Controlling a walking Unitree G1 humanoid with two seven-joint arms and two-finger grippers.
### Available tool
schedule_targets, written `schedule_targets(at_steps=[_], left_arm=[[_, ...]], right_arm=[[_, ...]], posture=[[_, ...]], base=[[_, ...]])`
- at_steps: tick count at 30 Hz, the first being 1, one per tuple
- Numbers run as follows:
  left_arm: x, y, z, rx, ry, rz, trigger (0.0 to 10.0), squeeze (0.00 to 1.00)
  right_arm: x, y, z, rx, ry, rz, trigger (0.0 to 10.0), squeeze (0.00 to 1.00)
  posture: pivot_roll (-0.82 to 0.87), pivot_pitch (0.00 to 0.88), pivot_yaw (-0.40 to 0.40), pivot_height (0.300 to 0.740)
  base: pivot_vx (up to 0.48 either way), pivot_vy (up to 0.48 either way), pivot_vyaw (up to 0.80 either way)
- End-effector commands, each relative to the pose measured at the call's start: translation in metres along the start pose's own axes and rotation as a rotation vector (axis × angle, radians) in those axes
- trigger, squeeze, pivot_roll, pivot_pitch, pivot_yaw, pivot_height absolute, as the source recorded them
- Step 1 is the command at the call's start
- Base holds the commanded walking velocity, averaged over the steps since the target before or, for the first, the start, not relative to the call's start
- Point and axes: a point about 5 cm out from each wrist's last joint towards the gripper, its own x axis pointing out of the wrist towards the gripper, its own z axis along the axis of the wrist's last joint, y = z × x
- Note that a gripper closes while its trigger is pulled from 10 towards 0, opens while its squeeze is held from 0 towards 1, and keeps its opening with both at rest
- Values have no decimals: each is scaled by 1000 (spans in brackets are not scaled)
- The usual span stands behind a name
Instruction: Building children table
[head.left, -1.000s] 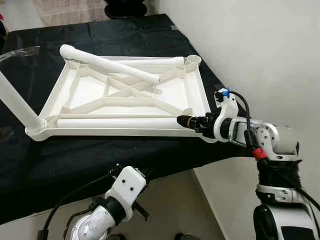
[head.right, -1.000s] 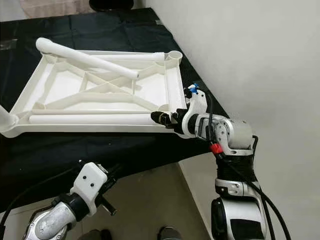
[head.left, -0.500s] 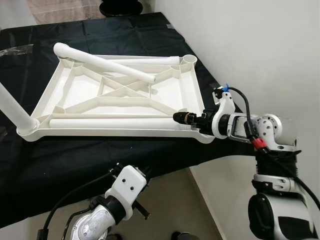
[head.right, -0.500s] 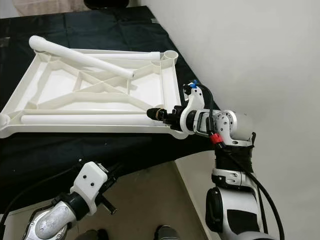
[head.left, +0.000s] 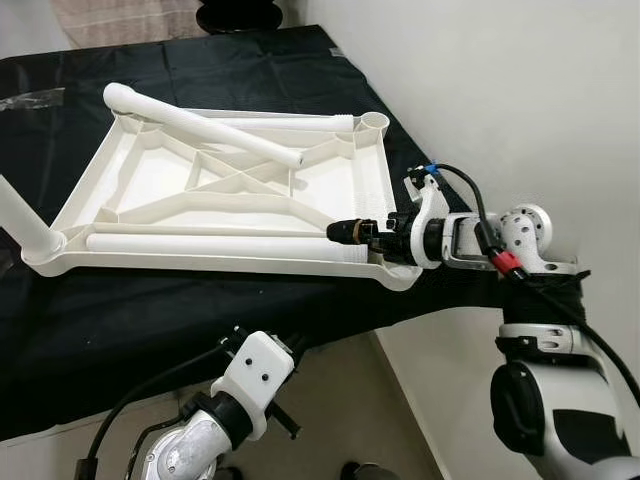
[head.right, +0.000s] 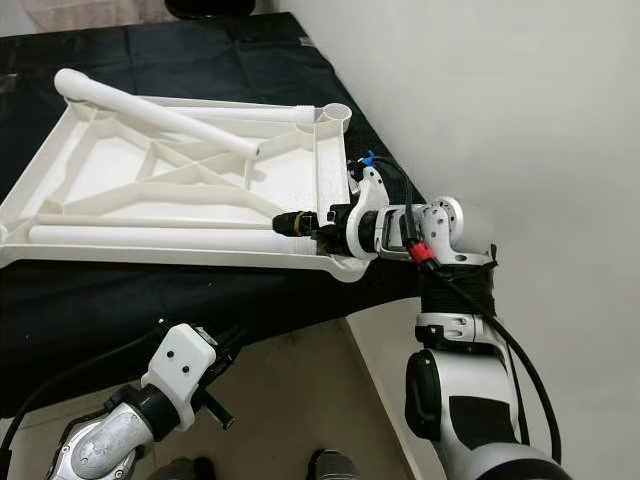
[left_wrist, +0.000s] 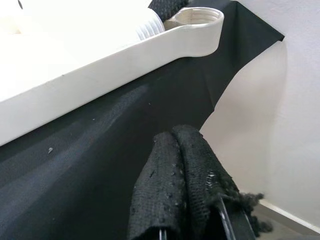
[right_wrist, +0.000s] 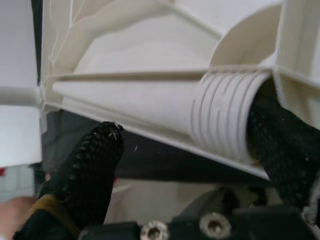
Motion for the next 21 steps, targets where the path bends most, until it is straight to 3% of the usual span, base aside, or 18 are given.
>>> schedule_targets(at_steps=[1,8,13,21], left_arm=[[0,-3,-2,0,9,-2,10000,0],[0,-2,-2,1,8,1,10000,0],[0,-2,-2,0,6,2,10000,0],[1,-2,-1,0,4,7,10000,0]], right_arm=[[1,4,-3,10,50,30,10000,0],[2,0,-13,5,107,14,10000,0],[5,4,-12,30,83,47,10000,0],[22,28,-21,21,-17,219,10000,0]], posture=[[-67,173,-118,740],[-69,175,-118,740],[-75,175,-118,740],[-72,173,-119,740]], base=[[0,0,0],[0,0,0],[0,0,0],[0,0,0]])
